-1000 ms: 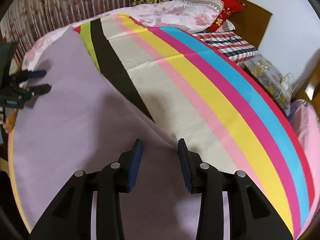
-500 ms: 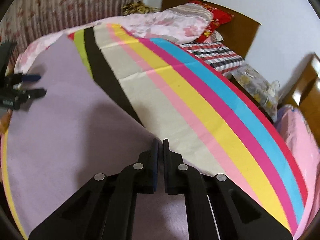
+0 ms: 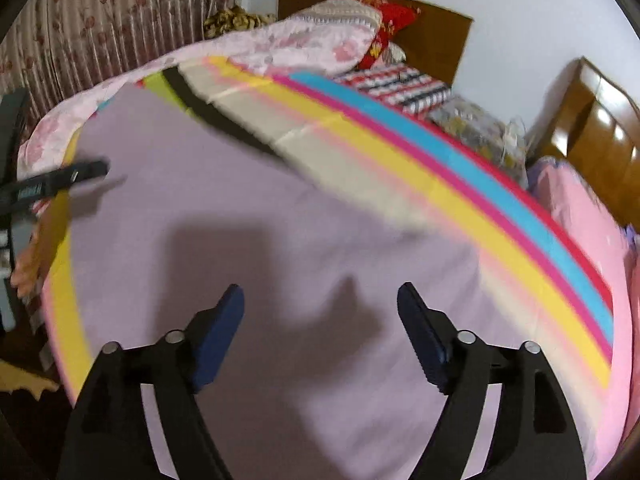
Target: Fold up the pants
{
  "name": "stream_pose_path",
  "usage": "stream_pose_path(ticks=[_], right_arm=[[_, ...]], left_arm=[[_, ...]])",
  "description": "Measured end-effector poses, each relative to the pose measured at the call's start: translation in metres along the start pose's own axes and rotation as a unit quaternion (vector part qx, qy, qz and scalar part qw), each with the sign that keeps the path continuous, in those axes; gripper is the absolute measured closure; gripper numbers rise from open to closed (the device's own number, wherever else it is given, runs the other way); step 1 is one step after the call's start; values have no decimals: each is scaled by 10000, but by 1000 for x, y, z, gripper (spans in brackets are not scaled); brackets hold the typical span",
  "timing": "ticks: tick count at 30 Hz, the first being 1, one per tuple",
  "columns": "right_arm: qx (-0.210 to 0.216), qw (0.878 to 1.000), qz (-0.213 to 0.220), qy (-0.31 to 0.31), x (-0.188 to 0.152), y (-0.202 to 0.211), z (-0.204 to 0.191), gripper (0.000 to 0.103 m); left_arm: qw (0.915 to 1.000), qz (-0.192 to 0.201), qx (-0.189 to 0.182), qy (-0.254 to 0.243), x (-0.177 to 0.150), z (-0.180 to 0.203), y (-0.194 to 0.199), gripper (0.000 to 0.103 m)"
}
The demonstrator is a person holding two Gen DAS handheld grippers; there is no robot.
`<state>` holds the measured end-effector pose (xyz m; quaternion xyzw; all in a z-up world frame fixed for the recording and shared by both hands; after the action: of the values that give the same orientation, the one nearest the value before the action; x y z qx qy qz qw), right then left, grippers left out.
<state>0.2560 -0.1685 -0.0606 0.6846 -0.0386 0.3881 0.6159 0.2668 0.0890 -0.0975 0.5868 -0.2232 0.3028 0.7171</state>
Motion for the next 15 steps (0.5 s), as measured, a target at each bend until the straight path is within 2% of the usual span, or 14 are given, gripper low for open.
stream_pose_path(ticks=[3, 5, 6, 7, 9, 10, 12, 15], right_arm=[[-106, 9993, -287, -196, -39, 2, -1, 22], [-263, 9977, -471, -411, -59, -7, 11, 16], [-106, 9966, -355, -740, -64, -7, 21, 16], [-65, 9923, -381, -1177, -72, -7, 37, 22], [-425, 9888, -251, -1409, -76, 6, 50, 20], [-693, 9860, -117, -1513, -80, 20, 56, 19], [-791, 9834, 143, -1629, -89, 41, 61, 15], [-981, 9781, 255, -1820, -108, 61, 69, 15]], left_arm=[[9971, -245, 92, -721, -18, 24, -5, 2], [9892, -477, 526, -1286, -32, 37, -21, 1], [9877, -379, 625, -1385, -31, 42, -21, 1], [9877, -437, 624, -1365, -29, 44, -21, 2], [9887, -574, 686, -1204, -24, 46, -20, 2], [9911, -458, 583, -1104, -20, 51, -12, 2], [9930, -202, 276, -1134, -18, 67, 6, 2], [9864, -238, 12, -1628, -30, 109, 15, 2]])
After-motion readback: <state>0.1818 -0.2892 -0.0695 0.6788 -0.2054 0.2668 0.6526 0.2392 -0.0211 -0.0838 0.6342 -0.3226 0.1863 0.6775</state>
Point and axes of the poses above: each gripper's, at about its wrist camera, not at the fingertips, and y roughly against the way its jaws point, z to its right, x to its top, the point moved 5 cm from there along -y, roughly the way its jaws point, and after that the axes turned 1 degree about x, right-handed, at the moved point
